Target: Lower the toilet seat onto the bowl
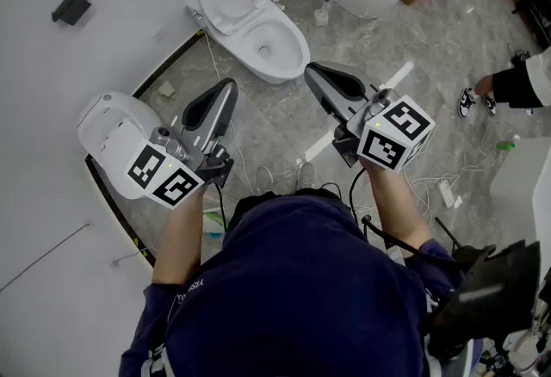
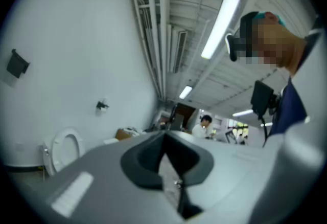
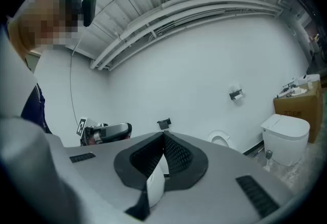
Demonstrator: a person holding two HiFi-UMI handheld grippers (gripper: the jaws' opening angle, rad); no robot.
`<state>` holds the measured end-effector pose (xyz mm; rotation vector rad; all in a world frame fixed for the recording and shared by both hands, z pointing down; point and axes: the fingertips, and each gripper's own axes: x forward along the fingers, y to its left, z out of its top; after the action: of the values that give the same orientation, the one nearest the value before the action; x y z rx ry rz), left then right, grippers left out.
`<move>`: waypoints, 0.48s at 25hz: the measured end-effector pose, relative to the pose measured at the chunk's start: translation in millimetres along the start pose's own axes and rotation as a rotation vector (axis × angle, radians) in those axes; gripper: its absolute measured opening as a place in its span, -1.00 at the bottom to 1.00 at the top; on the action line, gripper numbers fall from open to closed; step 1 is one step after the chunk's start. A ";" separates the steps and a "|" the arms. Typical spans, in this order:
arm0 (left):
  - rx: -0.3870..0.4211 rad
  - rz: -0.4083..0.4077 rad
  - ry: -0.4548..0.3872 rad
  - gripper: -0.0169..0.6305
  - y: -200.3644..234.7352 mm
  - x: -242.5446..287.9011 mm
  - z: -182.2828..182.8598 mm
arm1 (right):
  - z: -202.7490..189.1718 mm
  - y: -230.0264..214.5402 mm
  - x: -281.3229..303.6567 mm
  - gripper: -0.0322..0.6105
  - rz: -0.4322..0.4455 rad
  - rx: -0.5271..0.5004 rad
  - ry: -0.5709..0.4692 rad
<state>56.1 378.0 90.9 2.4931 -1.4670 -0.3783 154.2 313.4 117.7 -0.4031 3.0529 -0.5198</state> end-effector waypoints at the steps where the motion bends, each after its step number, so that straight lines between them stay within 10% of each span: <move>1: 0.000 0.004 -0.002 -0.96 0.0 -0.5 0.2 | 0.2 0.1 -0.4 -0.88 0.003 0.002 0.000; 12: 0.009 0.029 -0.002 -0.96 -0.6 15.0 -7.0 | 4.4 -21.1 -12.3 -0.87 0.016 0.073 -0.011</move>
<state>65.9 365.6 95.6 2.4756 -1.5075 -0.3706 171.6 295.9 120.1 -0.3773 3.0130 -0.6240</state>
